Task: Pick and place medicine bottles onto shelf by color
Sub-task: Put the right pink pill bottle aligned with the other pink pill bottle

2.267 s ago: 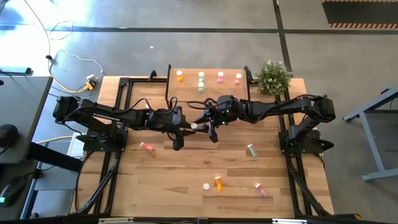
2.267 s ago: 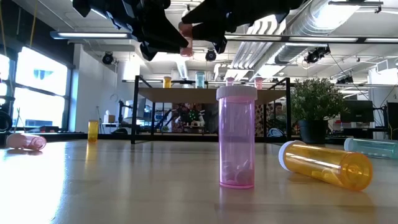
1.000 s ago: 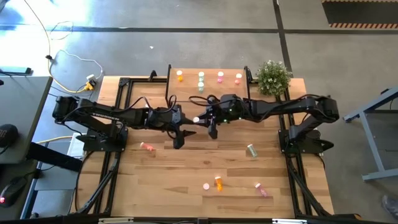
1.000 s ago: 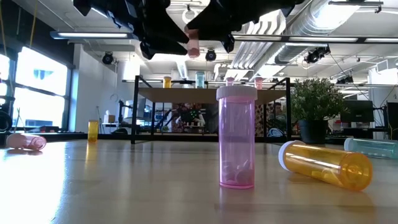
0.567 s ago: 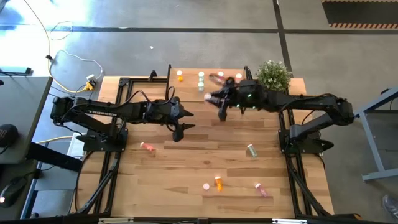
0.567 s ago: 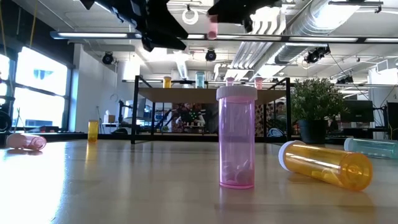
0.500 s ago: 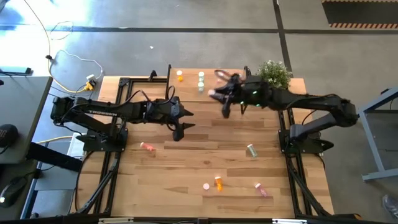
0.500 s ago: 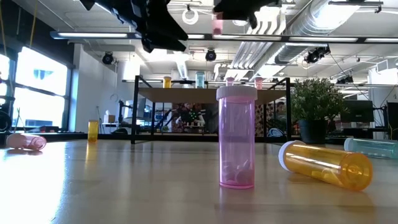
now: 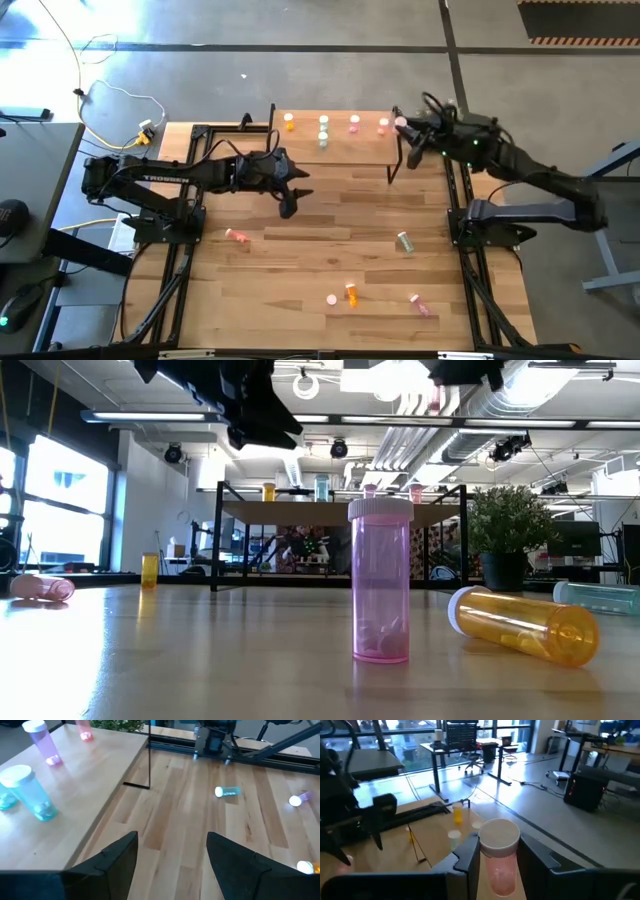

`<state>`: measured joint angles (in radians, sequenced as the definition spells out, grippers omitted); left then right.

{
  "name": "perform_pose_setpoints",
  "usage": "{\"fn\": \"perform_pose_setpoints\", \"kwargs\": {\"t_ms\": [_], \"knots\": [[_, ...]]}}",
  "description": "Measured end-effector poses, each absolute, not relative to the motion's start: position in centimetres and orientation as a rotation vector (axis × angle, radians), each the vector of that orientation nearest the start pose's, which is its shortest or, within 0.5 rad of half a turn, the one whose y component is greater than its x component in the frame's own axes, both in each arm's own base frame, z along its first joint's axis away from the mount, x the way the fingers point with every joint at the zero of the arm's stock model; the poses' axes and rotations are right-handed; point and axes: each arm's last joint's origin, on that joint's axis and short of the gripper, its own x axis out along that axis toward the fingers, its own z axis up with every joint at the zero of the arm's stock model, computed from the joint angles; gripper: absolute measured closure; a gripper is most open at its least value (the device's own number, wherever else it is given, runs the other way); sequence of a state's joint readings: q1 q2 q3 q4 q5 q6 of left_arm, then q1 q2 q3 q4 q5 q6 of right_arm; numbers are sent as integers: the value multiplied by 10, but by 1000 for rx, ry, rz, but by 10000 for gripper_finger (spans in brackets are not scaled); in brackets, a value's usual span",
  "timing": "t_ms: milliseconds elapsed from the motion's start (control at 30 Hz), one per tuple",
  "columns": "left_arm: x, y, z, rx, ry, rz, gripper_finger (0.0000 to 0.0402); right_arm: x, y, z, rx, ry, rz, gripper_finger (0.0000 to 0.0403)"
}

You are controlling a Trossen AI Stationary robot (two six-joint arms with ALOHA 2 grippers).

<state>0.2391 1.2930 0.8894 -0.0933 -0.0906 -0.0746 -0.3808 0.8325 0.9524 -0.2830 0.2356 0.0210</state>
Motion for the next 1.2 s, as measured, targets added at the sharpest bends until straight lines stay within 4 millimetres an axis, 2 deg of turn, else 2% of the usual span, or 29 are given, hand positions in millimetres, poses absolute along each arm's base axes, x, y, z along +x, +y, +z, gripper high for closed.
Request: {"fn": "perform_pose_setpoints", "kwargs": {"t_ms": [133, 267, 433, 800, 1200], "knots": [[272, 74, 270, -114, 485, 357, 174, 151, -73, 336, 71, 114, -650, 311], [271, 77, 270, -117, 484, 370, 174, 155, -78, 297, 100, 87, -661, 311], [270, 79, 270, -118, 484, 376, 174, 162, -83, 264, 104, 75, -665, 311], [270, 79, 270, -118, 485, 377, 174, 181, -101, 240, 74, 184, -661, 311], [270, 79, 270, -117, 485, 379, 174, 185, -112, 229, 111, 221, -674, 311]]}}
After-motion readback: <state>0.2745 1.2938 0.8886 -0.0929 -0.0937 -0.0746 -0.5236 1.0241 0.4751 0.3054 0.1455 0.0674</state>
